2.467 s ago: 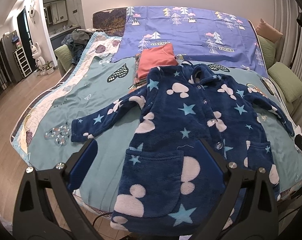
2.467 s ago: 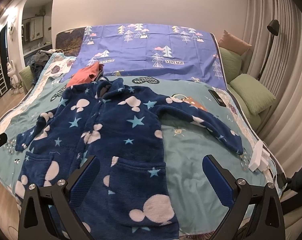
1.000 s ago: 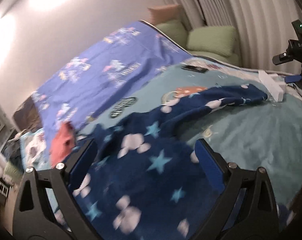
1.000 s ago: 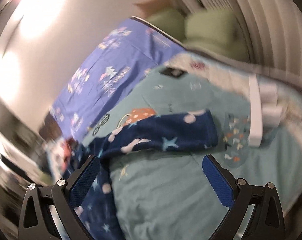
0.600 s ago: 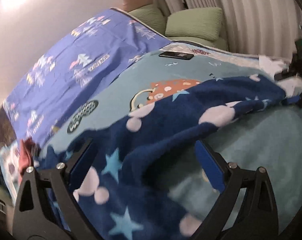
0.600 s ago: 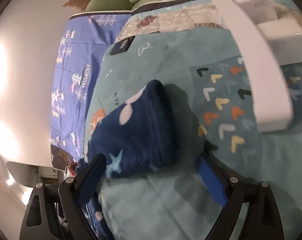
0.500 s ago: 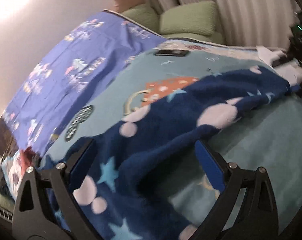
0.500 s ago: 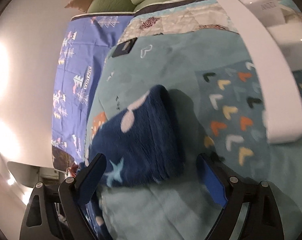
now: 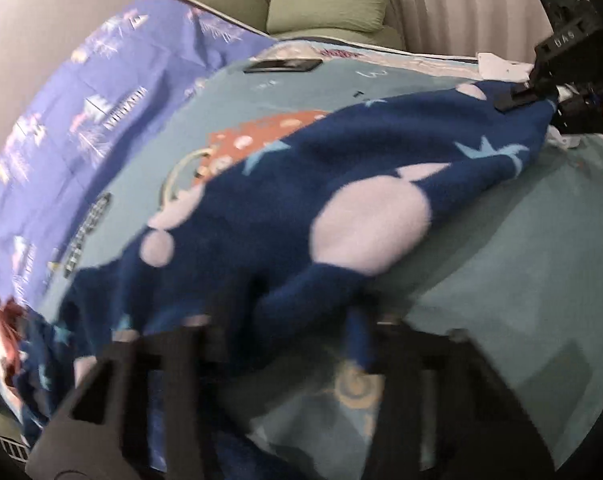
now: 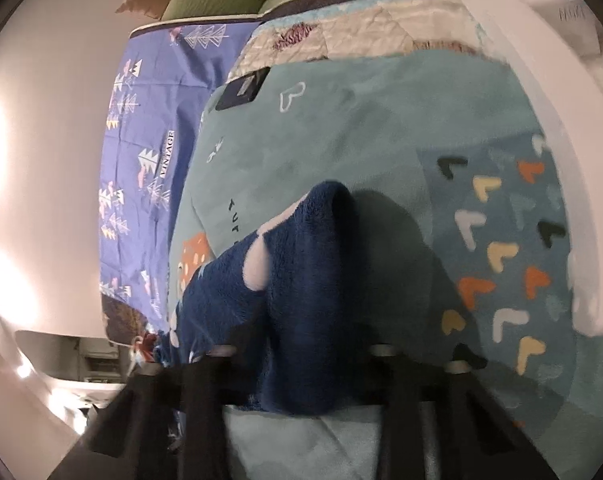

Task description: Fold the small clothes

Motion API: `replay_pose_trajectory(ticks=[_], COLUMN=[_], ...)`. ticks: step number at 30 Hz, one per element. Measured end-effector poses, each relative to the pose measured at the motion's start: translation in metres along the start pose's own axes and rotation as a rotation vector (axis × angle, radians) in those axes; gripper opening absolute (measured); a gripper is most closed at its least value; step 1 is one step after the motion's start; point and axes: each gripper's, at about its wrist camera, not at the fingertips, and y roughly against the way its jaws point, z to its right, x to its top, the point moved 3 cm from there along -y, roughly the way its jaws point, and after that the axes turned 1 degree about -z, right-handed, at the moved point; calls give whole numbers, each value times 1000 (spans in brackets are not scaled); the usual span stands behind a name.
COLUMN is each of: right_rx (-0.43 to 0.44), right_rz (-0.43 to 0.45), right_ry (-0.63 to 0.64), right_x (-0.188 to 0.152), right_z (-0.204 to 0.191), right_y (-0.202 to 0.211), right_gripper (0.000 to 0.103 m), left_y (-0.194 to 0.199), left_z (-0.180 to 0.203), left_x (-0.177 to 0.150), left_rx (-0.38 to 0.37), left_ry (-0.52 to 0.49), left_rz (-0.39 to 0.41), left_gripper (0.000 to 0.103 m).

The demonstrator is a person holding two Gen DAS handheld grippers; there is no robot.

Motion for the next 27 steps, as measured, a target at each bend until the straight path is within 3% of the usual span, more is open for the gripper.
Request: replay_pose_trajectory(ticks=[3, 8, 12, 15, 16, 17, 22, 27], right_rx=[-23, -2, 37, 52, 56, 61, 86, 117], right_rz=[55, 115, 128, 130, 132, 134, 129, 99], right_ry=[59, 193, 302, 413, 461, 510, 745, 962], right_x=[1, 1, -4, -19, -26, -35, -91, -163], right_z=[-24, -91, -152, -201, -218, -233, -288, -315], right_y=[12, 34, 46, 49, 50, 51, 51, 33], right_gripper=[13, 11, 11, 10, 10, 10, 10, 10], left_y=[-1, -2, 2, 14, 28, 38, 110, 142], left_z=[2, -21, -36, -49, -59, -66, -122, -185], left_x=[2, 2, 1, -4, -7, -8, -22, -45], left_rx=[-7, -110, -202, -330, -397, -423, -545, -569], left_ry=[35, 217, 348, 479, 548, 585, 741, 883], left_rz=[5, 13, 24, 2, 46, 78, 270, 294], left_gripper=[22, 17, 19, 51, 67, 75, 85, 88])
